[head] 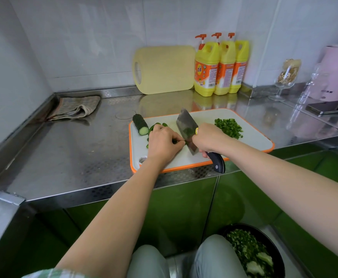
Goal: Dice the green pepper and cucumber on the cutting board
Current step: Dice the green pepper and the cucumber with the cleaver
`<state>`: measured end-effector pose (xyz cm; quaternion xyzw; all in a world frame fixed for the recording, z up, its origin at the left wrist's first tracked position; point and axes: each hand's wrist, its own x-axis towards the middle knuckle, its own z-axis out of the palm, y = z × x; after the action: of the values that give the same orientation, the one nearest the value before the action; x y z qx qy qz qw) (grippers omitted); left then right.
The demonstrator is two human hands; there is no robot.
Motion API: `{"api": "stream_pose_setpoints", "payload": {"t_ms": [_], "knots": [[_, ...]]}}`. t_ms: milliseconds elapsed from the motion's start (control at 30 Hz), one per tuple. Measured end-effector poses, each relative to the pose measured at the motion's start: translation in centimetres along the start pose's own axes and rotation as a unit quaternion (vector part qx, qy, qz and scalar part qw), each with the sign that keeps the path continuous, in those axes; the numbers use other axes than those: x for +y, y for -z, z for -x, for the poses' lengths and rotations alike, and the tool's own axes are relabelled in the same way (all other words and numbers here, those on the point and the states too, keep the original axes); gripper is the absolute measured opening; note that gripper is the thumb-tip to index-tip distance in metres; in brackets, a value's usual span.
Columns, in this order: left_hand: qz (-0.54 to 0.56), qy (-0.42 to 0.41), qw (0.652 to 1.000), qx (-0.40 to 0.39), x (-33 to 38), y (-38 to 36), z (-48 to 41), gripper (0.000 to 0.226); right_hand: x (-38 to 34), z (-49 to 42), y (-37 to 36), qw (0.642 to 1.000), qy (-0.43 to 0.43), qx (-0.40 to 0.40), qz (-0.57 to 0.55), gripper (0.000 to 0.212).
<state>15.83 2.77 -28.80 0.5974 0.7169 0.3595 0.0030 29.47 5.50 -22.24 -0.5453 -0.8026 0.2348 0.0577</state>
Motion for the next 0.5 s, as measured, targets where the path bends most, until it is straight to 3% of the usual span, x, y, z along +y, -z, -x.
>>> {"api": "stream_pose_setpoints", "payload": {"t_ms": [100, 233, 500], "knots": [[0.0, -0.001, 1.0, -0.002, 0.1, 0.0, 0.2, 0.01, 0.3, -0.3, 0.1, 1.0, 0.002, 0.012, -0.008, 0.009], [-0.022, -0.009, 1.0, 0.012, 0.0, 0.0, 0.1, 0.008, 0.6, 0.2, 0.8, 0.999, 0.015, 0.031, -0.015, 0.017], [-0.057, -0.012, 0.998, 0.038, -0.1, -0.2, 0.3, 0.008, 0.0, 1.1, 0.6, 1.0, -0.002, -0.006, -0.011, 0.023]]}}
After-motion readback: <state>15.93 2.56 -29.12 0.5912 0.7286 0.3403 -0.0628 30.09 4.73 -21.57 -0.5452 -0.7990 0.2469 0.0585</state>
